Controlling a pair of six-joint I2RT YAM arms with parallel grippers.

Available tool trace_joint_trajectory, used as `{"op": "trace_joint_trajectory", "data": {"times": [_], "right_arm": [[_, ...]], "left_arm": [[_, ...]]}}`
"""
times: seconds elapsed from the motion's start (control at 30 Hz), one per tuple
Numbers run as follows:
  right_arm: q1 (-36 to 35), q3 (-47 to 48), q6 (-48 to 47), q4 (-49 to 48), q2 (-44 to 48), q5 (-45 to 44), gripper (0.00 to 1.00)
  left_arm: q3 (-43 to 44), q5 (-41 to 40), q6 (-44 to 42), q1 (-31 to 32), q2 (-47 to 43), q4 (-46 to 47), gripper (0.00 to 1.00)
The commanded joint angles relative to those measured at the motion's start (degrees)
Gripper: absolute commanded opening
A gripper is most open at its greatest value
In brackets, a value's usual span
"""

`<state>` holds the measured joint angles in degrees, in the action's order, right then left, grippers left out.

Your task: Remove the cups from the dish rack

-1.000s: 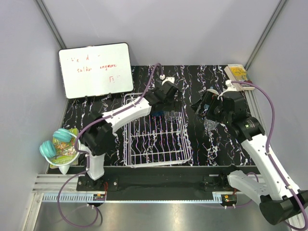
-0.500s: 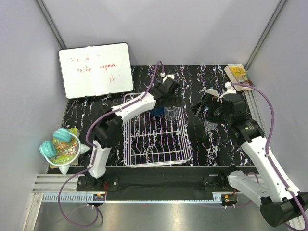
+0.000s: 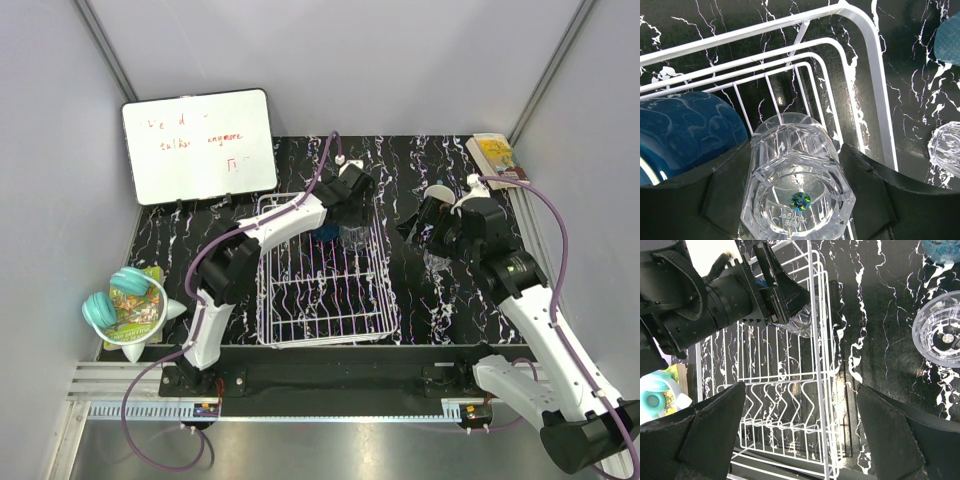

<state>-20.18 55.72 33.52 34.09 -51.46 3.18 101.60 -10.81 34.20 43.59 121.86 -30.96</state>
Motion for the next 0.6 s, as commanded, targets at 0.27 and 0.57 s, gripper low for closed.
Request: {"op": "trace_joint_trajectory", "data": {"times": [0.27,0.57], "right_arm": [[-0.38,0.7,0.58,-2.36,1.72,0.07,1.0],[-0.38,0.26,2.07,-2.8,2.86,0.77,1.0]], "left_arm": [[1.58,-1.41,-5.54,1.76,-11.91,0.11,0.0],[-4.55,9.65,-4.93,1.67,-26.75,8.5,0.0]]}}
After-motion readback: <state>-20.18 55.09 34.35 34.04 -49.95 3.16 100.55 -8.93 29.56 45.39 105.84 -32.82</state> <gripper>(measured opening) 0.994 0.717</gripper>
